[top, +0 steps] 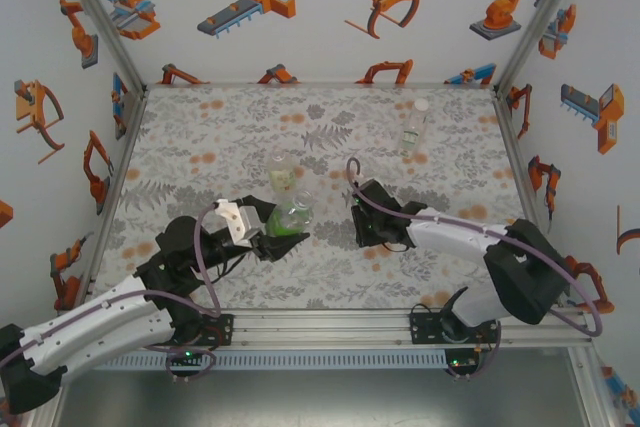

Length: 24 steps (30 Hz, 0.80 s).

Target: Screw on the bottle caps

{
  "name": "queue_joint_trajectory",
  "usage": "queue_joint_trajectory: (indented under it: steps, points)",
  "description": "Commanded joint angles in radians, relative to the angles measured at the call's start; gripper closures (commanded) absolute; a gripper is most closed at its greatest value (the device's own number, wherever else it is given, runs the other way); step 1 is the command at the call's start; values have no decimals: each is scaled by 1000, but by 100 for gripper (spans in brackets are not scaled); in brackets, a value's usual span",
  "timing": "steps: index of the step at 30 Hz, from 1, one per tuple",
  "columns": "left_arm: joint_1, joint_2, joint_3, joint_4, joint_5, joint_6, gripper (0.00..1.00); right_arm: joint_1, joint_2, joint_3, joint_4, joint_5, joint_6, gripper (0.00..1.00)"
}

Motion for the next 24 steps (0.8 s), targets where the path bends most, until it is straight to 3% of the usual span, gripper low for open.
queue_joint_trajectory:
  steps: [1, 3, 8, 13, 18, 24]
  points:
    - [-2, -4, 34, 29, 27, -21, 100, 5, 6, 34, -38, 2, 17, 60]
    - [-2, -5, 34, 25, 24, -21, 100, 5, 1, 65, -108, -8, 15, 54]
    - [-2, -4, 33, 22, 23, -17, 100, 2, -3, 156, -237, -15, 13, 48]
    - [-2, 2, 35, 17, 27, -22, 100, -10, 70, 271, -384, 4, 42, 51]
    - [-2, -4, 36, 5, 27, -24, 100, -34, 149, 299, -403, -49, 56, 52]
    - [-2, -13, 29, 0, 17, -29, 100, -38, 216, 325, -426, -20, 78, 52]
